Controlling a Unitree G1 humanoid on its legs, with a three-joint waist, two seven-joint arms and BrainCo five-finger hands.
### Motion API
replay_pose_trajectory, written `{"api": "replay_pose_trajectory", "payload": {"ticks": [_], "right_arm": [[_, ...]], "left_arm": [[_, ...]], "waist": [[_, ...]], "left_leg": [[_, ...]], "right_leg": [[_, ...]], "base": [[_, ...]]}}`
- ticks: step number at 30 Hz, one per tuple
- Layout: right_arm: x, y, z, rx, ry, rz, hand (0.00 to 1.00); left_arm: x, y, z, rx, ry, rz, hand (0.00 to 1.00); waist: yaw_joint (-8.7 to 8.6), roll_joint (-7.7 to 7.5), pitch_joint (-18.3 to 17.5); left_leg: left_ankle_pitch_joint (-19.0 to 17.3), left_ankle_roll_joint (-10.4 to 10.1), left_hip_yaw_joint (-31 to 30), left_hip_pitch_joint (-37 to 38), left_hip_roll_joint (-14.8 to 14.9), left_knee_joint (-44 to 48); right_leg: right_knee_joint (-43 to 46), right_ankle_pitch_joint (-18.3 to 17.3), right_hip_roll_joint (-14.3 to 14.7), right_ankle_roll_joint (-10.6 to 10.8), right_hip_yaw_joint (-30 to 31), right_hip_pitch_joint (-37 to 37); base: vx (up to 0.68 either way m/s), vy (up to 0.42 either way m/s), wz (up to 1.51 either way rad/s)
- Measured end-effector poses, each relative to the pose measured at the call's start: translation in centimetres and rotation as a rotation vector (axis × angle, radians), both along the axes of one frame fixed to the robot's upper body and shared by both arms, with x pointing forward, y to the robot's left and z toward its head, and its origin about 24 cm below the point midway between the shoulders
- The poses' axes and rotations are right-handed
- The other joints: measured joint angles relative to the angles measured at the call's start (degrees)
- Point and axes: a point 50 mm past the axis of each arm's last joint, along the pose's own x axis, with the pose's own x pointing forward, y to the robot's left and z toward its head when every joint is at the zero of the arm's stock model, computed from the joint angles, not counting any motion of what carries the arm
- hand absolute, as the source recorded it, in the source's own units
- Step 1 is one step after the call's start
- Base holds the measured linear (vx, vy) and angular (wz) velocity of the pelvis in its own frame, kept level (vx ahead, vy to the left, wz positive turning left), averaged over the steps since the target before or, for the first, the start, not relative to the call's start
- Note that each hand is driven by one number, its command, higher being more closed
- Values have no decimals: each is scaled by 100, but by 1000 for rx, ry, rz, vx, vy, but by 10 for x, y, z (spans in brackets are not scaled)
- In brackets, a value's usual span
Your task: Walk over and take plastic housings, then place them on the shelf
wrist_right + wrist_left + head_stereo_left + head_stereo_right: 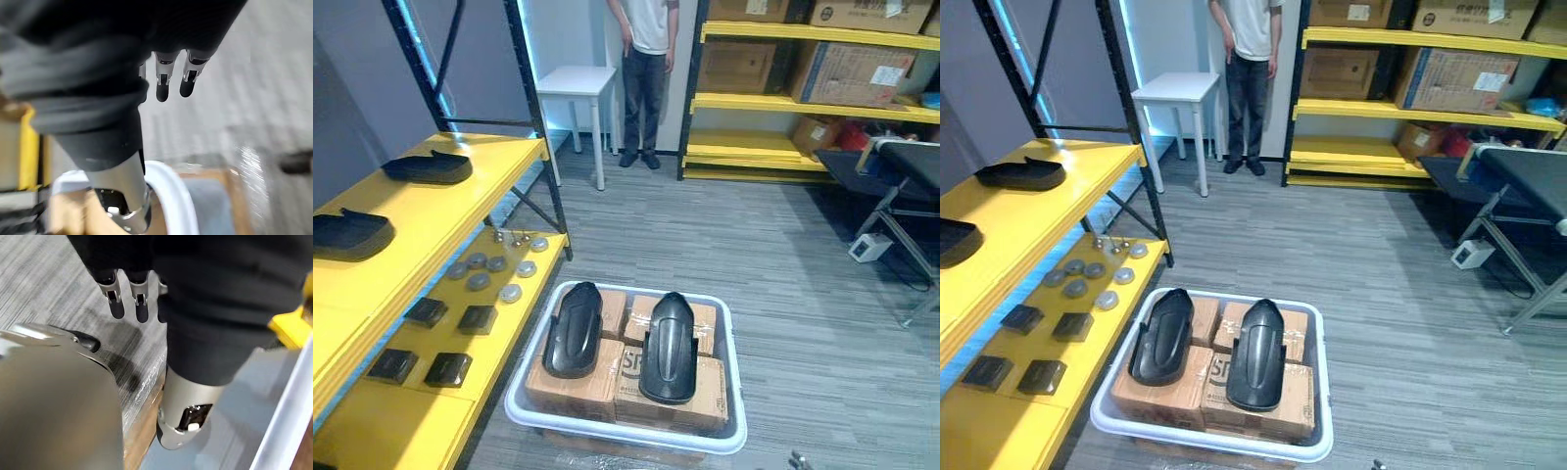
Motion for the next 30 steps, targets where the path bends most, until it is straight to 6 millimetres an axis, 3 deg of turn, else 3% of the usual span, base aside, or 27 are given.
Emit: {"api": "replay_pose_trajectory", "payload": {"ticks": [3,8,11,12,14,16,17,18,21,24,26,30], "right_arm": [[13,10,37,-111,-151,114,0],[45,19,70,-209,-333,172,0],[85,26,94,-268,-472,172,0],[110,29,110,-312,-550,154,0],[137,31,124,-347,-610,119,0],[183,32,156,-389,-703,53,0],[194,32,165,-400,-723,39,0],[218,31,189,-427,-764,8,0],[248,25,226,-479,-810,-38,0],[263,6,252,-542,-806,-90,0],[267,-4,260,-560,-794,-109,0],[270,-16,248,-580,-703,-106,0]], "left_arm": [[3,1,1,26,2,-62,0],[8,-2,2,53,2,-165,0],[26,-3,5,82,-36,-237,0],[39,-3,8,103,-65,-265,0],[56,-3,13,133,-103,-290,0],[87,-5,24,172,-185,-306,0],[95,-6,27,179,-207,-312,0],[112,-10,33,187,-259,-314,0],[126,-15,39,191,-305,-307,0],[134,-21,42,190,-331,-316,0],[138,-23,44,191,-343,-312,0],[150,-29,49,203,-367,-336,0]], "waist": [[-122,-8,4],[-116,-18,62],[-47,12,469],[-24,17,740],[37,24,1036],[206,64,1528],[240,108,1653],[327,185,1926],[477,285,1999],[527,366,2062],[536,387,2074],[557,447,2131]], "left_leg": [[4,-4,3,-110,-89,13],[4,-4,-11,-219,-206,29],[3,-4,-85,-477,-229,54],[3,-4,-220,-678,-229,103],[-2,-6,-356,-907,-231,226],[-39,-46,-511,-1337,-237,536],[-44,-48,-558,-1448,-242,612],[-44,-49,-653,-1697,-256,741],[-49,-58,-702,-2228,-265,878],[-50,-60,-812,-2557,-270,1053],[-50,-61,-843,-2723,-269,1148],[-52,-62,-845,-3016,-265,1369]], "right_leg": [[-368,247,-70,54,10,48],[-708,489,-190,126,-11,99],[-799,660,-218,138,-36,-84],[-785,737,-224,121,-83,-228],[-782,828,-239,111,-196,-333],[-726,984,-247,93,-267,-611],[-723,1020,-256,84,-315,-663],[-662,1096,-262,74,-357,-843],[-661,1265,-263,62,-370,-1290],[-632,1331,-265,52,-456,-1507],[-562,1332,-265,53,-471,-1657],[-486,1358,-254,50,-428,-1891]], "base": [[-1,72,-10],[-57,68,-2],[-152,21,13],[-225,-15,30],[-249,-26,34],[-278,-19,27],[-328,-7,31],[-267,-2,26],[-210,7,10],[-76,18,13],[-47,14,6],[-35,27,-4]]}}
